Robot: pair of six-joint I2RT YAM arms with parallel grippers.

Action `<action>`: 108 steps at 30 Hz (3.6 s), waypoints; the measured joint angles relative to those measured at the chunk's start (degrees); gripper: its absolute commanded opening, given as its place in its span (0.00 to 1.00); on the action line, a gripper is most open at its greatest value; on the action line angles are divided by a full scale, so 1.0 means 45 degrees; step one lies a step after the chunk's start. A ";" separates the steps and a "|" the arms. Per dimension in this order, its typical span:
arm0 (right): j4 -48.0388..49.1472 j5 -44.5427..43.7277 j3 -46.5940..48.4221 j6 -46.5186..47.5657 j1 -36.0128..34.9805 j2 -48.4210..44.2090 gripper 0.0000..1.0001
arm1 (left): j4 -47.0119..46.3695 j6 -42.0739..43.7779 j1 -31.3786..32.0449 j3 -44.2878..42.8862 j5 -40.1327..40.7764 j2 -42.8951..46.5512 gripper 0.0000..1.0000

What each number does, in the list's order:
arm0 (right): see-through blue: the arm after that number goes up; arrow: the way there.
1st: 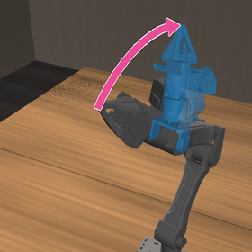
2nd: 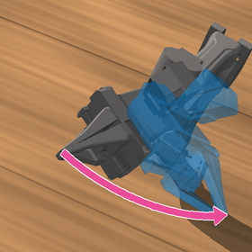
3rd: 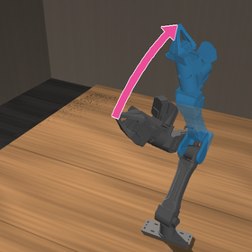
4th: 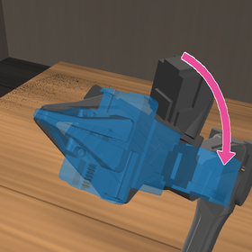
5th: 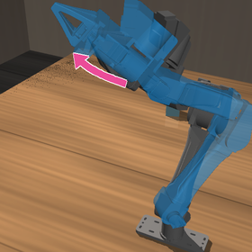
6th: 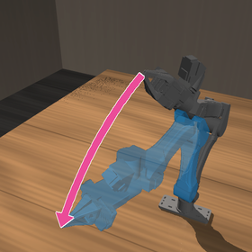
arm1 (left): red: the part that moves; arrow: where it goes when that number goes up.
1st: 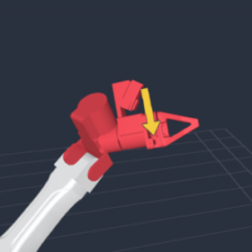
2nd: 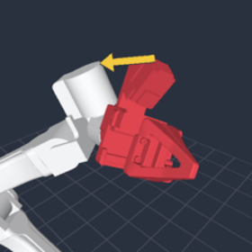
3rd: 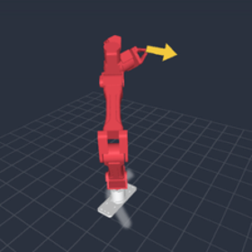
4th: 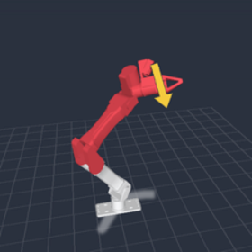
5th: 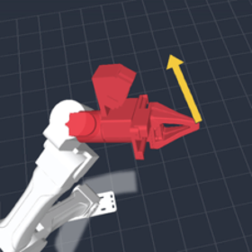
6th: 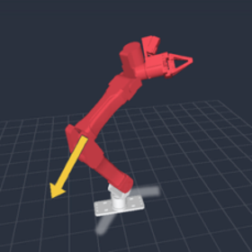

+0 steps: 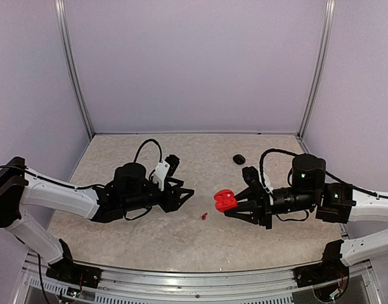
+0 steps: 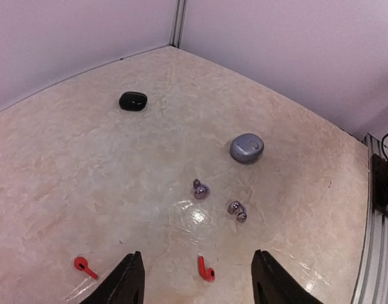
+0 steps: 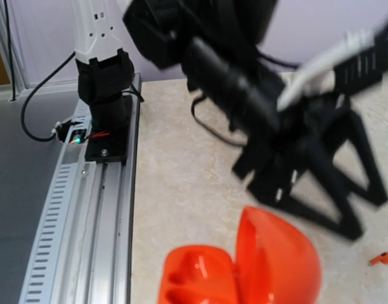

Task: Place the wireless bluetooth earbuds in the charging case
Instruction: Pick up the left earbud from the center of the board.

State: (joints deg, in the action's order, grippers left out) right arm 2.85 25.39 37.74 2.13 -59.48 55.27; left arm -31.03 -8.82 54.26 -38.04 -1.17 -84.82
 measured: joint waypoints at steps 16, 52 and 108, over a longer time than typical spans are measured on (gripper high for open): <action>-0.0024 -0.0423 -0.0384 -0.0068 0.0005 -0.0330 0.00 | -0.1812 0.1001 0.1258 -0.1049 -0.0243 -0.5416 0.57; -0.0087 -0.0612 -0.0573 -0.0170 0.0117 -0.0656 0.00 | -0.0840 0.1409 -0.0136 -0.1409 0.2302 -0.5697 0.51; -0.0296 -0.1035 -0.0709 -0.0724 0.0393 -0.1093 0.00 | 0.8306 -0.1637 0.1049 -0.3517 0.0845 -0.4187 0.18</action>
State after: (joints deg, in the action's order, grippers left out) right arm 1.52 20.73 34.54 -1.13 -57.71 50.35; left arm 6.35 -16.19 58.98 -53.87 2.63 -103.66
